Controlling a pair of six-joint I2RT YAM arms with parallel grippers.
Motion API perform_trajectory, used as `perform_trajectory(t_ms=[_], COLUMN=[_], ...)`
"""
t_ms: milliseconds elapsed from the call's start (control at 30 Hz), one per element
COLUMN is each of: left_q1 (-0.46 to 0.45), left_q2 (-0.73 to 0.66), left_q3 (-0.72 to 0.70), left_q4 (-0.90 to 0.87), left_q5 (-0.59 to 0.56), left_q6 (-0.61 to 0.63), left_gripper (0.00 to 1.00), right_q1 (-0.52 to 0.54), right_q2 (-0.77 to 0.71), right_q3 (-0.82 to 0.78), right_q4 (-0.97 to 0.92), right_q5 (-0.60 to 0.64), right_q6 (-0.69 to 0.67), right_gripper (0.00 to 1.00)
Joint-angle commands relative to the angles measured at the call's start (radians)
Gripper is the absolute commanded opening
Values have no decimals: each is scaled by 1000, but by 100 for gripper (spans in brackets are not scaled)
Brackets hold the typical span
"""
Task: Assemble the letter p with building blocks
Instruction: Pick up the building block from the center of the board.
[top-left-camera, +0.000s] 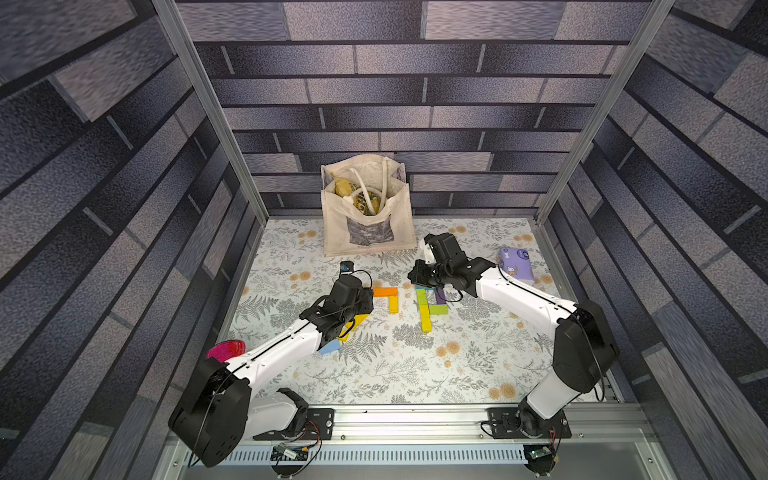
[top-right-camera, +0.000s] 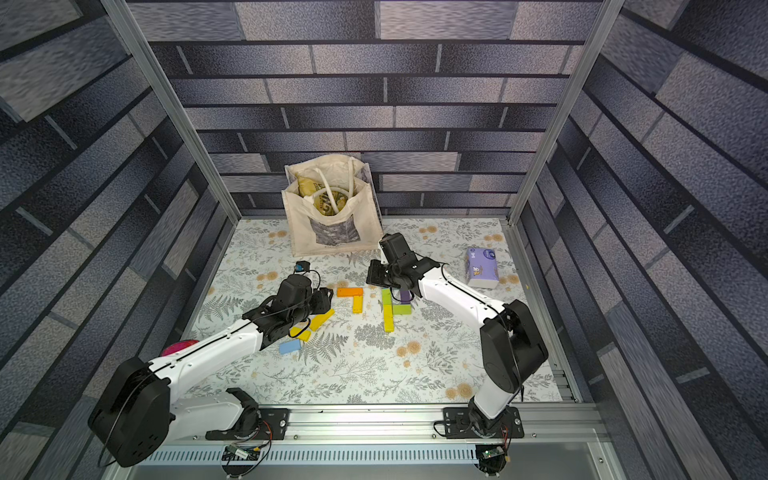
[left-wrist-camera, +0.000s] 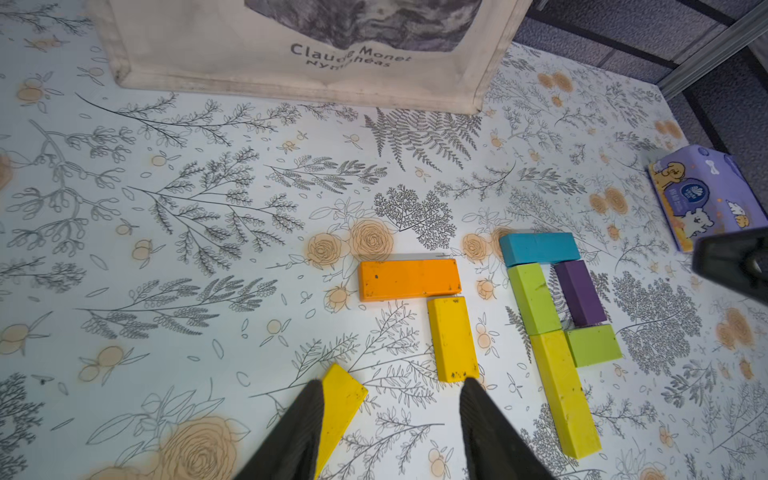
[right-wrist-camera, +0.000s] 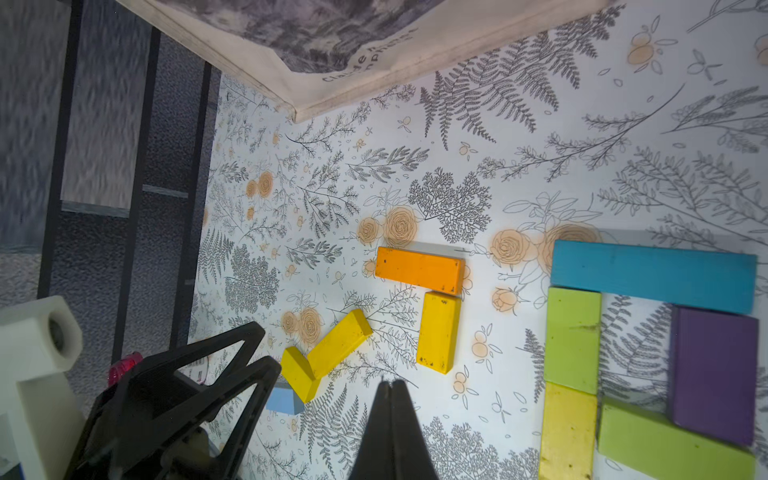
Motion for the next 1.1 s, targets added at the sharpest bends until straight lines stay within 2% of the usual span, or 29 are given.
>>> perform_trajectory(t_ms=[0, 133, 367, 500, 567, 633, 733, 833, 900, 1000, 1067], left_q1=[12, 22, 52, 75, 80, 90, 95, 147, 216, 335, 371], left_q2=[-62, -114, -137, -184, -234, -277, -302, -272, -211, -58, 31], left_q3=[-32, -46, -71, -115, -133, -124, 16, 134, 183, 282, 348], left_q4=[-171, -287, -447, -390, -369, -315, -442, -515, -527, -616, -712], left_q5=[-68, -102, -25, 80, 72, 86, -21, -51, 20, 219, 276], left_q6=[54, -29, -269, -488, -661, -675, -675, -671, -671, -675, -679], left_gripper=[59, 64, 68, 61, 58, 63, 68, 66, 60, 55, 52], right_q1=[8, 7, 7, 7, 7, 7, 6, 7, 7, 7, 7], right_q2=[-31, -52, -68, -68, -66, -66, -67, -69, -72, -69, -68], right_q3=[3, -19, -27, -27, -27, -27, -37, -43, -48, -44, -40], right_q4=[-68, -62, -79, -87, -93, -98, -98, -102, -101, -110, -120], right_q5=[56, 50, 38, 30, 25, 25, 31, 34, 38, 39, 40], right_q6=[-51, -51, -62, -67, -68, -67, -66, -61, -58, -57, -58], right_gripper=[6, 15, 29, 36, 40, 42, 43, 44, 44, 45, 45])
